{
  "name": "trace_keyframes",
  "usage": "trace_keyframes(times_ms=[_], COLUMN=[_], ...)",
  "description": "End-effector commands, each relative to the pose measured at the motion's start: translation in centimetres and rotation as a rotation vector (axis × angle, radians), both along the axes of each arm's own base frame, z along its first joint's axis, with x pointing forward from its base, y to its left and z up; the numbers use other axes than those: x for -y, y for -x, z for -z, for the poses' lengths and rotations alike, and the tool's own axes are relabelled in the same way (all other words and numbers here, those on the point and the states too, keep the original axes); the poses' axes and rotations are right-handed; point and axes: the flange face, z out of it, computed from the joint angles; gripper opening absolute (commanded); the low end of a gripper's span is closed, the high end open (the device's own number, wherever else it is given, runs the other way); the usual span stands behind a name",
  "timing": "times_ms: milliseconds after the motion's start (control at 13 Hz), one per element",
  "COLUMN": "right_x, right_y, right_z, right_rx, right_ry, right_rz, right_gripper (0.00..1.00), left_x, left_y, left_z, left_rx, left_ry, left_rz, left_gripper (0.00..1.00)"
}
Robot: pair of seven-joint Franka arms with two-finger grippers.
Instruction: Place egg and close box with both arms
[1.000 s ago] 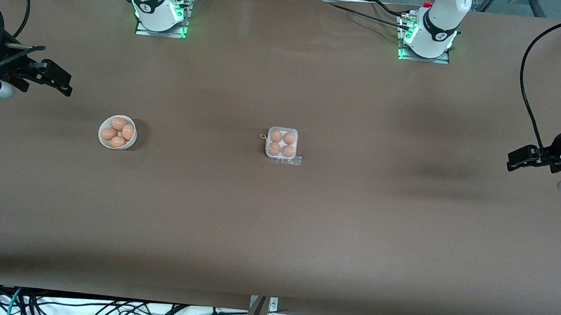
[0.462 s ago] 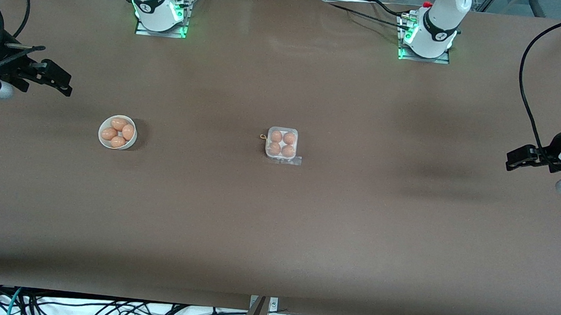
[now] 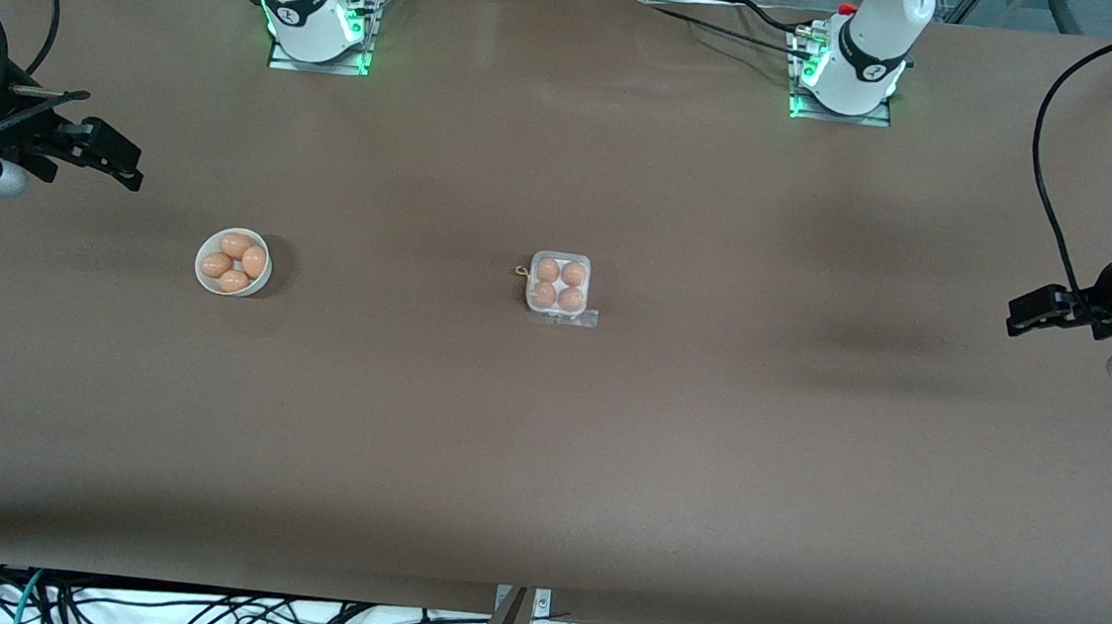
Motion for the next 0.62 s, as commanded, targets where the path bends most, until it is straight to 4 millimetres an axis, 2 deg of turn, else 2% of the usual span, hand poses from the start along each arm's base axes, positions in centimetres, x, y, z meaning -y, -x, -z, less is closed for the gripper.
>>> trace_keyframes(times_ms=[0, 231, 385, 538], right_x=[0.2, 0.2, 0.2, 0.2], right_y=[0.4, 0.4, 0.4, 0.3], right_z=[-0.3, -0.3, -0.3, -0.3], right_rx=[0.006, 0.005, 0.005, 0.008], right_ry=[0.01, 0.01, 0.01, 0.009], right_rz=[-0.009, -0.009, -0.009, -0.007], right_gripper=[1.0, 1.0, 1.0, 1.0], left_x=[-0.3, -0.3, -0.5, -0.4], left_y=[0.8, 0.9, 0.9, 1.0], left_z=[-0.7, -1.0, -2.5, -2.5], left_rx=[-0.018, -0.015, -0.001, -0.007], left_ry=[0.007, 0.005, 0.003, 0.004], left_rz=[0.007, 0.004, 0.0, 0.001], left_gripper=[1.0, 1.0, 1.0, 1.0])
